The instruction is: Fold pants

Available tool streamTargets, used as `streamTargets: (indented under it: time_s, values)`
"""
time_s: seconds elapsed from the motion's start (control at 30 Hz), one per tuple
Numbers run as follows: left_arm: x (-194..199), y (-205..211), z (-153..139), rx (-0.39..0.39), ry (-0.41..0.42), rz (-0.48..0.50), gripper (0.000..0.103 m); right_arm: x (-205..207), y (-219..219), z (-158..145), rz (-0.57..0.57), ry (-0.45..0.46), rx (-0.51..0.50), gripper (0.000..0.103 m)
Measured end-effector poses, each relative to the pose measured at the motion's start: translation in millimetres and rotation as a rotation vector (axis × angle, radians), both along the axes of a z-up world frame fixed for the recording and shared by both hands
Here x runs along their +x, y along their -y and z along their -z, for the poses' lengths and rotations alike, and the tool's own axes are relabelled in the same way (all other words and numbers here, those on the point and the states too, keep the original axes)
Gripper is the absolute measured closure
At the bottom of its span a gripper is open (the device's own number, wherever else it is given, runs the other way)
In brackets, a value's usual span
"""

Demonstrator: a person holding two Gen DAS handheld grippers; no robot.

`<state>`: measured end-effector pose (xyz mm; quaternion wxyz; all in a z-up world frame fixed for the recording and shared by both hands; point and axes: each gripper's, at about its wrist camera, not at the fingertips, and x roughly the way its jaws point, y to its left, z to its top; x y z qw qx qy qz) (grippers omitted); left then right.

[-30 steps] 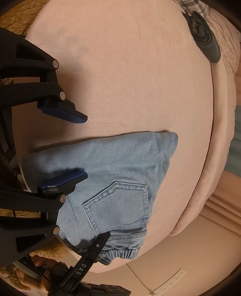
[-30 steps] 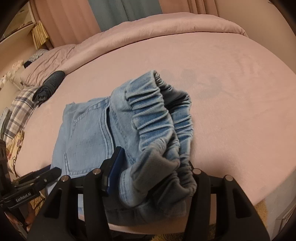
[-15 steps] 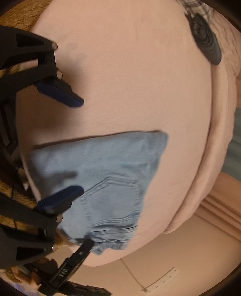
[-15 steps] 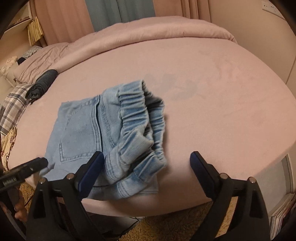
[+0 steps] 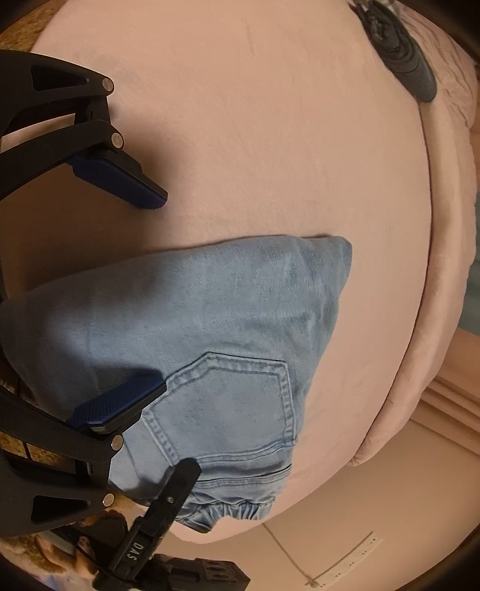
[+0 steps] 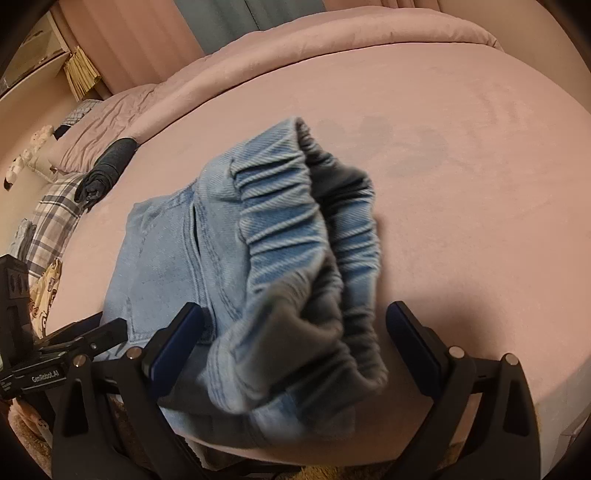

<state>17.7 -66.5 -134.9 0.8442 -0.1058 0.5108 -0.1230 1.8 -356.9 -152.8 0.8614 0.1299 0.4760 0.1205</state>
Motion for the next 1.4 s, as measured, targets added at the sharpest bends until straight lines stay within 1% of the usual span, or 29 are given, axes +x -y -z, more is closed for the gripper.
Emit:
streamTargets:
  time_s: [0.1,0.17,0.2,0.23,0.27,0.33,0.4,0.47,0.5,0.53,0.6,0.63,0.73,0.83,0.9,1.07,1.2,1.3,1.4]
  values:
    - [6,3,-1,-0.004,-0.009,0.011,0.015,5,-7,2,-0.032,0.001,0.012,0.007]
    - [9,5,-2,-0.026,-0.015,0.022,0.026,9,-12,1,-0.048,-0.001,0.037,0.015]
    - [10,6,-2,-0.04,-0.018,0.026,0.029,13,-16,0,-0.049,-0.006,0.037,0.016]
    - [8,8,-2,-0.052,-0.019,0.032,0.04,15,-16,0,-0.043,-0.012,0.038,0.018]
    - [9,9,-2,-0.072,-0.023,0.043,0.044,15,-16,0,-0.043,-0.012,0.037,0.023]
    - [8,11,-3,-0.07,-0.02,0.04,0.047,15,-15,0,-0.039,-0.011,0.066,0.033]
    - [5,11,-4,-0.071,-0.011,0.037,0.05,13,-16,-1,-0.031,-0.007,0.087,0.04]
    - [1,9,-8,-0.077,0.005,0.019,0.064,10,-17,-3,-0.022,0.006,0.097,0.049]
    - [-3,8,-11,-0.075,0.017,0.013,0.068,9,-19,-6,-0.015,0.012,0.096,0.05]
    - [-3,10,-14,-0.069,0.026,0.014,0.074,6,-23,-10,-0.003,0.024,0.082,0.054]
    - [-5,9,-20,-0.072,0.037,0.019,0.075,3,-26,-18,0.007,0.041,0.063,0.06]
    - [-7,8,-22,-0.072,0.042,0.018,0.077,2,-25,-21,0.017,0.049,0.069,0.063]
    - [-11,11,-32,-0.069,0.068,0.023,0.078,0,-24,-34,0.02,0.079,0.094,0.066]
    - [-17,13,-42,-0.059,0.088,0.026,0.078,-4,-29,-45,-0.004,0.113,0.084,0.066]
    - [-21,11,-48,-0.051,0.101,0.022,0.078,-6,-32,-49,-0.012,0.116,0.08,0.066]
    - [-25,2,-55,-0.056,0.108,0.005,0.078,-9,-39,-55,-0.023,0.139,0.07,0.066]
    - [-28,-5,-60,-0.04,0.123,-0.007,0.078,-9,-45,-61,-0.036,0.157,0.051,0.066]
    - [-25,-11,-68,-0.022,0.144,-0.017,0.078,-4,-52,-68,-0.049,0.172,0.042,0.066]
    - [-12,-16,-74,-0.035,0.156,-0.034,0.078,6,-60,-76,-0.06,0.187,0.038,0.066]
